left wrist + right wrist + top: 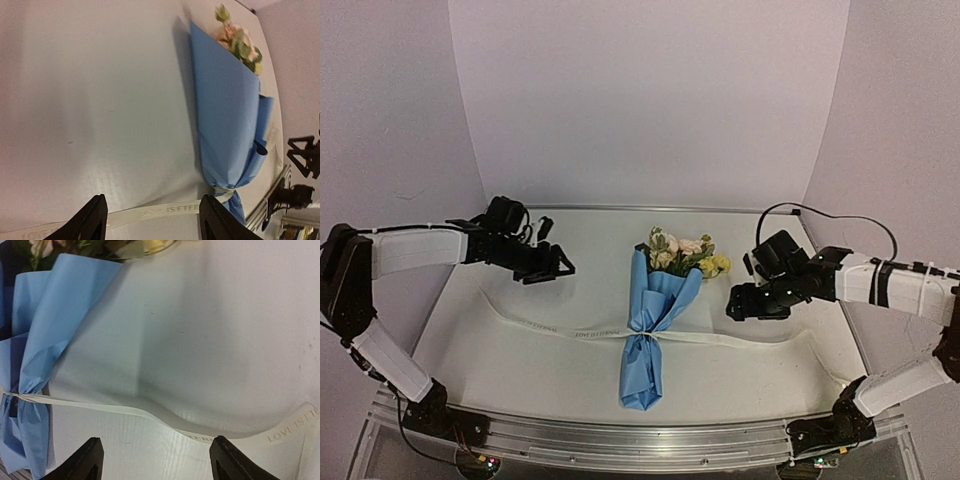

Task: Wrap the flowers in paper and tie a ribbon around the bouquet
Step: Tie the ribbon around the folded bouquet.

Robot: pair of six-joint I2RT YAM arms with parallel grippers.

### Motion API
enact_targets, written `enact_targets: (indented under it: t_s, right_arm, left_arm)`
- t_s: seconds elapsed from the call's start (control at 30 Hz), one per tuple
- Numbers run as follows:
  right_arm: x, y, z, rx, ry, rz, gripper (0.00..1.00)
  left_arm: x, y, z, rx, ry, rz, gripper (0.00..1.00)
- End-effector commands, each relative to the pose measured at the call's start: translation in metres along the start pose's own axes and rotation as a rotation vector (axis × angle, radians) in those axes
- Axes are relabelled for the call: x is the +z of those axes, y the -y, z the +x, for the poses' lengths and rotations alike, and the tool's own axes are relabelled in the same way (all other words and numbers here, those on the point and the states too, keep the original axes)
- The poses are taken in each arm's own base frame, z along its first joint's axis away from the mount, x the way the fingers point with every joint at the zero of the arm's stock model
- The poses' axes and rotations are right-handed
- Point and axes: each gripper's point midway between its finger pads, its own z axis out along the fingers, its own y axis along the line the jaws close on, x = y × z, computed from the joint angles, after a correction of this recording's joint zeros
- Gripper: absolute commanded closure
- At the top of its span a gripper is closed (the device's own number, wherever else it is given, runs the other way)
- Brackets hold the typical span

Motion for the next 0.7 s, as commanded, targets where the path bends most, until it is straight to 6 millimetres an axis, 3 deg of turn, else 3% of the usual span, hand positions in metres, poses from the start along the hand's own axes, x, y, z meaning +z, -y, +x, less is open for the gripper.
enact_targets:
  t_s: [0.0, 0.17, 0.33, 0.53, 0.67]
  right_arm:
    - [0.008, -0.064, -0.016, -0.172, -0.007, -0.194, 0.24]
    - [0.026, -0.111, -0.012, -0.252, -0.094, -0.308, 0.24]
    - [0.044, -0.14, -0.003, -0.3, -0.143, -0.346, 0.22]
    - [0.058, -0.15, 0.001, -0.296, -0.179, -0.363, 0.21]
    - [0.065, -0.144, 0.007, -0.292, -0.194, -0.343, 0.22]
  left_arm:
    - [0.034, 0.065, 0.021, 0.262, -0.138, 0.172, 0.33]
    - [0.064, 0.096, 0.038, 0.312, -0.244, 0.321, 0.31]
    - [0.074, 0.119, 0.071, 0.4, -0.347, 0.419, 0.31]
    - [0.088, 0.117, 0.096, 0.4, -0.413, 0.473, 0.27]
    - [0.092, 0.132, 0.11, 0.396, -0.437, 0.525, 0.27]
